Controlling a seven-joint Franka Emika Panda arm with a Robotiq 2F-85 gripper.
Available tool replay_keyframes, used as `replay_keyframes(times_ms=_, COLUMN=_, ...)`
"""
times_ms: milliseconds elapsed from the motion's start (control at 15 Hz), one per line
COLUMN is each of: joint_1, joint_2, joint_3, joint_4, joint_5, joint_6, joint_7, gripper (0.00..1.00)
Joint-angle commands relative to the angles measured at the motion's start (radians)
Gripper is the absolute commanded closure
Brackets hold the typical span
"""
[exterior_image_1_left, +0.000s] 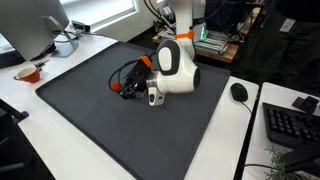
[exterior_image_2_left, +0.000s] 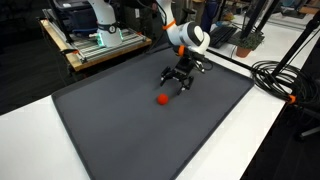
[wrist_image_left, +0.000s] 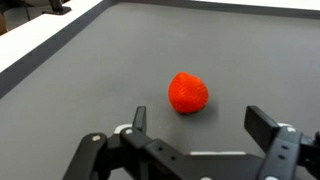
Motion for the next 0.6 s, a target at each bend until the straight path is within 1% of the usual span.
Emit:
replay_keyframes(times_ms=0, joint_1=0.016, joint_2=-0.188, joint_3=0.063, joint_4=-0.187, joint_5=0.100, joint_6=0.015, joint_7=0.024, gripper=0.00)
replay_keyframes(times_ms=67, joint_1=0.014, joint_2=-0.233, joint_3=0.090, joint_4=-0.224, joint_5=0.148, joint_6=0.026, joint_7=0.023, gripper=0.00)
replay_keyframes(times_ms=200, joint_1=0.009, joint_2=-0.330, joint_3=0.139, joint_4=-0.299, joint_5=0.237, joint_6=0.075, joint_7=0.066, gripper=0.00)
replay_keyframes(times_ms=333, joint_1=0.024, joint_2=-0.427, joint_3=0.172, joint_4=-0.367, joint_5=0.323, joint_6=0.109, joint_7=0.146, gripper=0.00)
replay_keyframes(times_ms=533, joint_1=0.050, joint_2=-0.588, joint_3=0.205, joint_4=-0.478, joint_5=0.459, joint_6=0.138, joint_7=0.264, gripper=0.00)
